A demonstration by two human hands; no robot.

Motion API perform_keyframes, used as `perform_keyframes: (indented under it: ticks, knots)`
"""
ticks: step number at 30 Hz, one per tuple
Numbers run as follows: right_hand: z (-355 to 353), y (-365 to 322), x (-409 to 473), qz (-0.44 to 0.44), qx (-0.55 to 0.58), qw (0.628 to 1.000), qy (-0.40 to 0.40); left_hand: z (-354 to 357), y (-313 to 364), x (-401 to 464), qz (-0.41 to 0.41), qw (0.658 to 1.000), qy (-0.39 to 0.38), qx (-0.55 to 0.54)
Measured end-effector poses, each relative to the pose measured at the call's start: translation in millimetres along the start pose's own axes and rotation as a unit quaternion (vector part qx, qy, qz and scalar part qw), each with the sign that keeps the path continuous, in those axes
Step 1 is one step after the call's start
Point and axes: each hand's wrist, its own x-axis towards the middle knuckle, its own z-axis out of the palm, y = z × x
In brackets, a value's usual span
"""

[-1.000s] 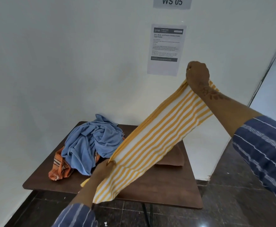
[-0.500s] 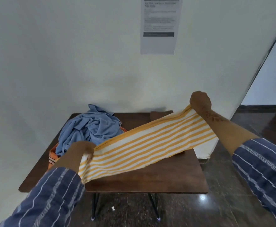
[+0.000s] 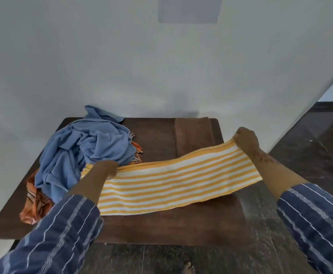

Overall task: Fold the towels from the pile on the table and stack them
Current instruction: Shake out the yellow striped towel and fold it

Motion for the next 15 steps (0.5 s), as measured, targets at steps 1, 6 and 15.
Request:
perform_keyframes:
  ticks: [1, 6, 15]
  knots:
    - [9, 5, 10, 0.012, -0.010, 1.000, -0.003, 1, 5, 3, 0.019, 1.000, -0.020, 0.003]
    - [54, 8, 31, 0.028, -0.099, 0.995, -0.007, 22, 1, 23, 0.040, 0.995, 0.053, -0.081]
    - [145, -116, -25, -0.290, 0.023, 0.956, 0.019, 110, -16, -13, -0.145, 0.834, 0.397, -0.355]
